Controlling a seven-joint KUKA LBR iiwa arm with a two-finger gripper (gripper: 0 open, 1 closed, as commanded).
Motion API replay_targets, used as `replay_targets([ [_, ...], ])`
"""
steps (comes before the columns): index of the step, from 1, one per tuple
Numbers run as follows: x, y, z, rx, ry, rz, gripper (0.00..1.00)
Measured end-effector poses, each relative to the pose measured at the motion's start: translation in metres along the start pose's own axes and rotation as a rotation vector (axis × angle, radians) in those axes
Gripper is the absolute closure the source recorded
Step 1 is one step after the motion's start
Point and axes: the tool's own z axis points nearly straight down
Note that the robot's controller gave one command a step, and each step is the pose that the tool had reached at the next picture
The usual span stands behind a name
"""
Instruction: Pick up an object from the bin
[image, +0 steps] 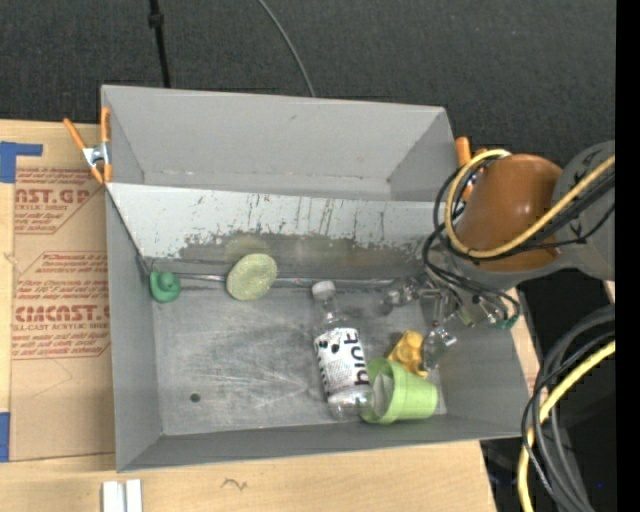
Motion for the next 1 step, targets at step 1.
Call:
replay_targets([
  [1,-0.0023,-0.0033,0.0202,-0.002,0.020,-0.119,1.00],
])
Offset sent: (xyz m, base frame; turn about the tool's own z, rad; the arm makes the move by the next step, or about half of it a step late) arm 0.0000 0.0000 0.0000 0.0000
